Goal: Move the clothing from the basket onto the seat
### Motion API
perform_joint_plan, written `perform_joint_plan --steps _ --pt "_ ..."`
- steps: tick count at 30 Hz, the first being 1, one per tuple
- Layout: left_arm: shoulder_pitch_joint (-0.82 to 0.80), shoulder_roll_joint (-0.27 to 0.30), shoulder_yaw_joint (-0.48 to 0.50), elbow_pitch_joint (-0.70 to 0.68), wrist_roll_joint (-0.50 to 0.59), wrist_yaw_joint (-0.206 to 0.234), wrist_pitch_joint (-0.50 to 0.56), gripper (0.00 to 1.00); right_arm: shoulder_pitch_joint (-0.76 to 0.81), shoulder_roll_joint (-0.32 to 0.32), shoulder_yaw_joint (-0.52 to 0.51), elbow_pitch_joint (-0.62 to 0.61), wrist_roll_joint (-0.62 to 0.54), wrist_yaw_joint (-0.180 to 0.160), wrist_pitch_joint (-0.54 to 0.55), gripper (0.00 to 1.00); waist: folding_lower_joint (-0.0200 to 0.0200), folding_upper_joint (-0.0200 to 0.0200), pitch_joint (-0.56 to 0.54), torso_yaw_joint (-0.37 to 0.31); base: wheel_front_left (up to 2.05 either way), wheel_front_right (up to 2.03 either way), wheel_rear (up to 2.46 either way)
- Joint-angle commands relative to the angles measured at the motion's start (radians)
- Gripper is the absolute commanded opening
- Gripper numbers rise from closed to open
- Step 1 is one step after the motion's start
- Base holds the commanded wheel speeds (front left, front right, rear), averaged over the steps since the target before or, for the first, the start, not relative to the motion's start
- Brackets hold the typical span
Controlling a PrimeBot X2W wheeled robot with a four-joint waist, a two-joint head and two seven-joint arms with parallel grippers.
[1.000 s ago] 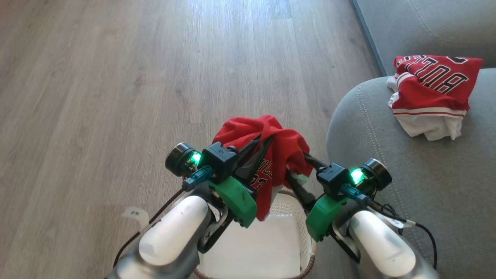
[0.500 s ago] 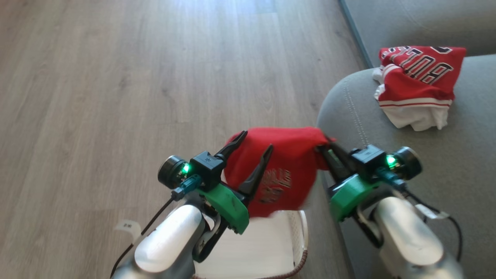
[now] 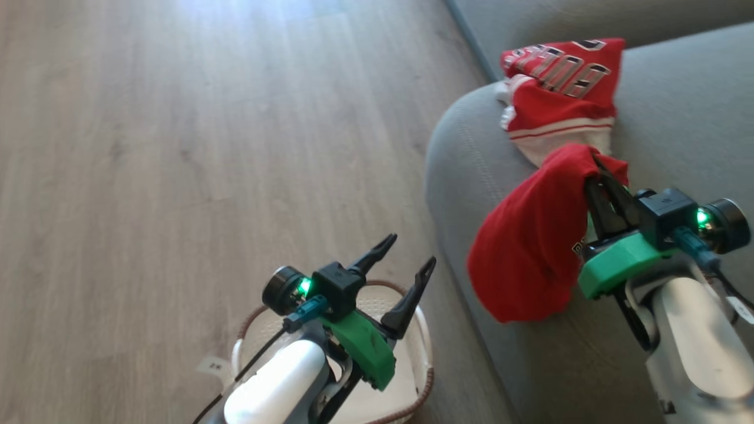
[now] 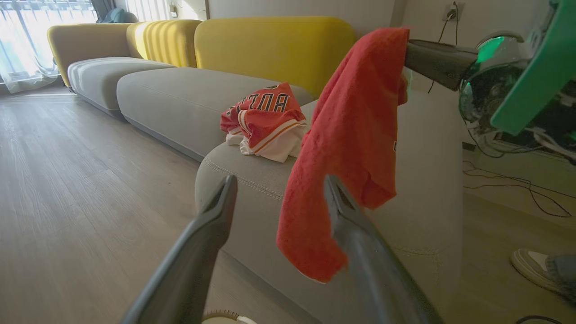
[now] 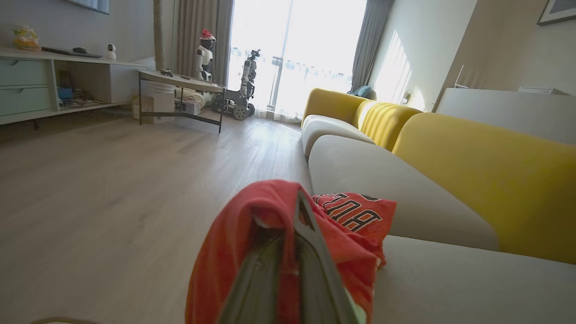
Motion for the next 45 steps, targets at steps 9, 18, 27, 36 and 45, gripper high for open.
perform_joint_plan --steps 9,18,27,36,45 --pt "-0.016 -0.009 -0.009 -0.011 -0.014 -0.005 -0.013 1.0 0.009 -0.025 -0.016 -0.164 -0.009 0.0 0.064 0.0 0.0 0.0 0.036 -0.184 0.0 0.0 0.0" --pt "-0.042 -0.014 -0.031 -0.005 -0.01 -0.002 -0.013 1.0 -0.03 -0.021 0.004 -0.202 -0.003 0.0 0.076 0.0 0.0 0.0 0.104 -0.263 0.0 0.0 0.0" --pt "-0.073 -0.005 -0.026 -0.001 -0.007 0.009 -0.016 1.0 -0.208 -0.051 0.055 -0.12 0.001 0.0 0.053 0.0 0.0 0.0 0.16 -0.247 0.0 0.0 0.0" --pt "-0.108 0.021 -0.019 -0.034 0.006 0.028 -0.013 1.0 -0.537 -0.167 0.074 0.012 0.019 0.0 0.065 0.0 0.0 0.0 0.244 -0.162 0.0 0.0 0.0" --pt "-0.157 0.044 -0.029 -0.077 0.031 0.034 0.005 1.0 -0.817 -0.311 0.008 0.204 0.004 0.0 0.108 0.0 0.0 0.0 0.338 -0.047 0.0 0.0 0.0"
